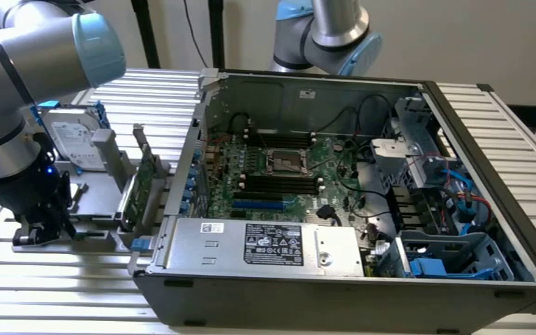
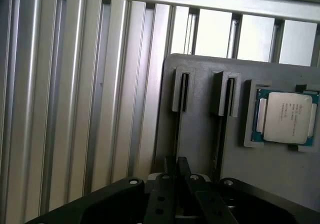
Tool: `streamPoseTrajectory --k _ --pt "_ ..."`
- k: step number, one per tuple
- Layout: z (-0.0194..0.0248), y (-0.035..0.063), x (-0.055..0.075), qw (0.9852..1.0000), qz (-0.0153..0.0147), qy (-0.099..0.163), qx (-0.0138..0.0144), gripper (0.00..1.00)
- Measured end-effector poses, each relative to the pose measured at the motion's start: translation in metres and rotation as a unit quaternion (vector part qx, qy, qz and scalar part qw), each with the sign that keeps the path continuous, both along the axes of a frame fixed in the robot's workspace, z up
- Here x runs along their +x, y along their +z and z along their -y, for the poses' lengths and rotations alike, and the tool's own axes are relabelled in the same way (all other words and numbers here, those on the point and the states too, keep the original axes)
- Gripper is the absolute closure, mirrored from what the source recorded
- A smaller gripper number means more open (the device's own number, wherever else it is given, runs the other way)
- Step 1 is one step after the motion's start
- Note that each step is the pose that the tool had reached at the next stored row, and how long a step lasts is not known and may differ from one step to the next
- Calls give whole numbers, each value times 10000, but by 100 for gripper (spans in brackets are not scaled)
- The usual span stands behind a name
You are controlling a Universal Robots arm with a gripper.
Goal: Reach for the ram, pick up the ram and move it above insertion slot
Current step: 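Pick up the ram and move it above insertion slot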
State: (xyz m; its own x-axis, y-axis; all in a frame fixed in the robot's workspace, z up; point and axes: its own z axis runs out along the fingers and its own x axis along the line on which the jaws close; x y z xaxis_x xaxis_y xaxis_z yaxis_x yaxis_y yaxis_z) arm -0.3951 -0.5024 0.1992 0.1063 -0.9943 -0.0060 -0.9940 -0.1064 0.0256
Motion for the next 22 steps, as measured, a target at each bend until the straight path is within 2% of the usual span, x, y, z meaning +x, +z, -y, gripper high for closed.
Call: streamPoseTrajectory --k 22 --pt "-2 11 2 9999 -1 -103 -6 87"
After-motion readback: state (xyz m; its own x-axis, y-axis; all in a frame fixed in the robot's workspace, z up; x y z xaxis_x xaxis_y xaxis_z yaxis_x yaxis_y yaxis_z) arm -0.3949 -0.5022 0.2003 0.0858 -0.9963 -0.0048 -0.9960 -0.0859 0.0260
